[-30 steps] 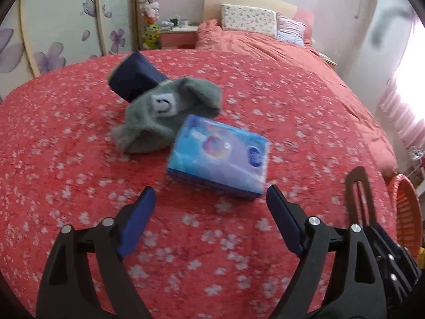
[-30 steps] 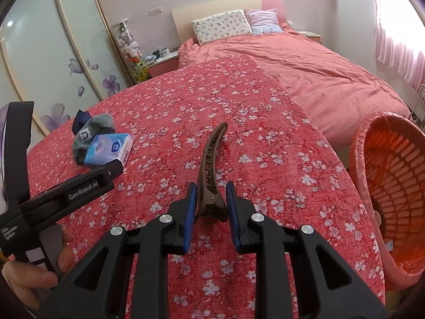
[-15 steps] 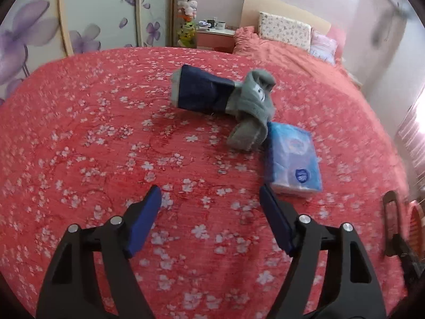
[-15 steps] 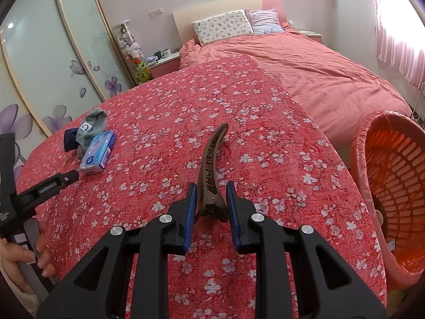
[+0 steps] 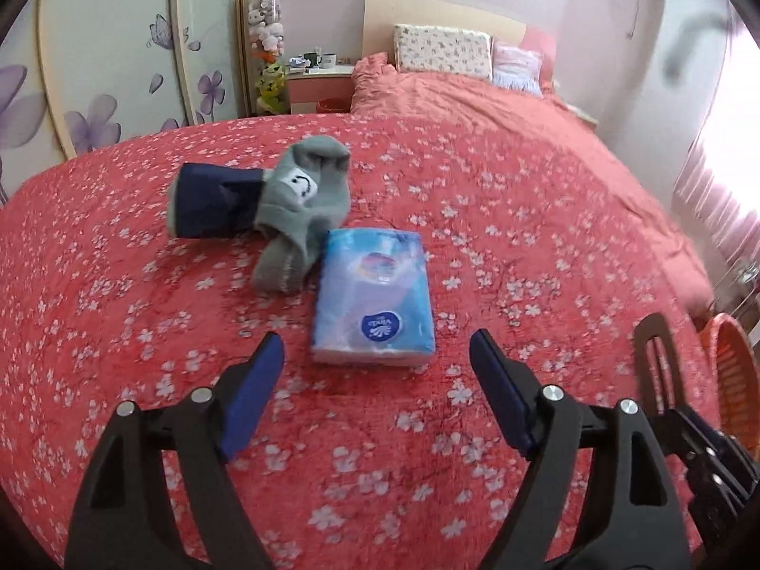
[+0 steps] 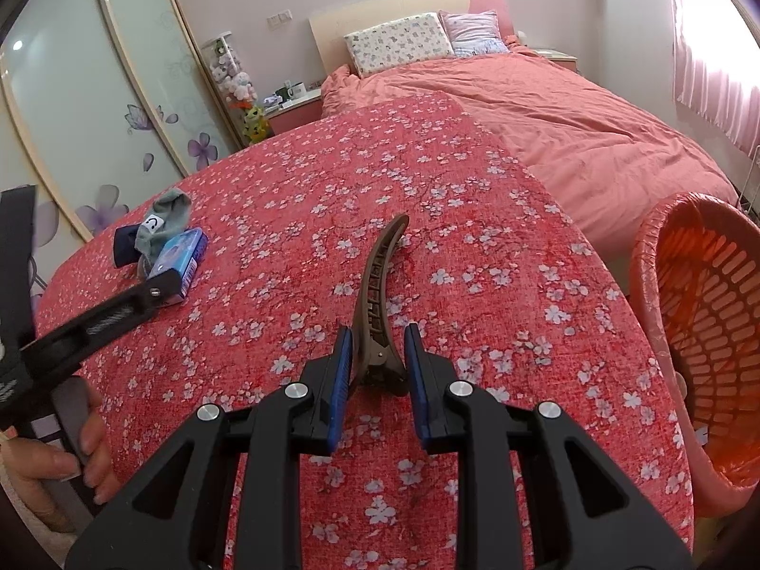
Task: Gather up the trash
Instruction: 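Move the left tool toward the blue tissue pack while the right holds the hair clip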
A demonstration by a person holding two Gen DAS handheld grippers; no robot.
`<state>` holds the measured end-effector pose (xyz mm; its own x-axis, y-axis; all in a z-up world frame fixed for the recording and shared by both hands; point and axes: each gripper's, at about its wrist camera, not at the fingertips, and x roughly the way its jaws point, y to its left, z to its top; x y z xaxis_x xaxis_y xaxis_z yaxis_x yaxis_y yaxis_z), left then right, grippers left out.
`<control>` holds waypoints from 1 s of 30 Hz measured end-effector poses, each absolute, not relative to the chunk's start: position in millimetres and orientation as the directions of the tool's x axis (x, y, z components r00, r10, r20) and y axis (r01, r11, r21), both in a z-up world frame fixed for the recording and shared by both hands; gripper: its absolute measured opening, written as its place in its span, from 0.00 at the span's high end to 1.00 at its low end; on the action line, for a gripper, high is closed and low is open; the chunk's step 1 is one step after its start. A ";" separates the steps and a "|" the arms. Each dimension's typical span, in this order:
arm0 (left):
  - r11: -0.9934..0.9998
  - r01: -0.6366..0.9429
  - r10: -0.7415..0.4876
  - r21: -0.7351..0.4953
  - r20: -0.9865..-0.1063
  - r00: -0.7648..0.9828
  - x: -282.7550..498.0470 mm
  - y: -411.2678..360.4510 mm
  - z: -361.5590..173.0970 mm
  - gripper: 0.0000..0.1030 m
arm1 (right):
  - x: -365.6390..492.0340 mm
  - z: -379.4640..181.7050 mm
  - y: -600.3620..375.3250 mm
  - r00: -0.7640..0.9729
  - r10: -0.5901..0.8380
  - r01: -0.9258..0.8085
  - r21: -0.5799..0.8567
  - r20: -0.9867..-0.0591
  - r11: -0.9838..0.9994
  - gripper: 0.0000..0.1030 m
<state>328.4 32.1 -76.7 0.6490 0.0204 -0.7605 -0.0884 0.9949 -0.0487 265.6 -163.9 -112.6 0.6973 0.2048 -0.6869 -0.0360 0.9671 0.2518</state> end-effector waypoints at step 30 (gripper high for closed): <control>0.993 -0.113 0.051 -0.023 -0.792 0.608 349.0 37.4 -92.5 0.33 | 267.3 -119.9 -153.1 0.669 0.201 -0.041 0.235 -0.716 0.971 0.76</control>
<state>349.0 37.4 -92.5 0.6081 0.0507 -0.7922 -0.1126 0.9934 -0.0228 267.3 -153.1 -119.9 0.6687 0.2012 -0.7158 -0.0407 0.9712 0.2349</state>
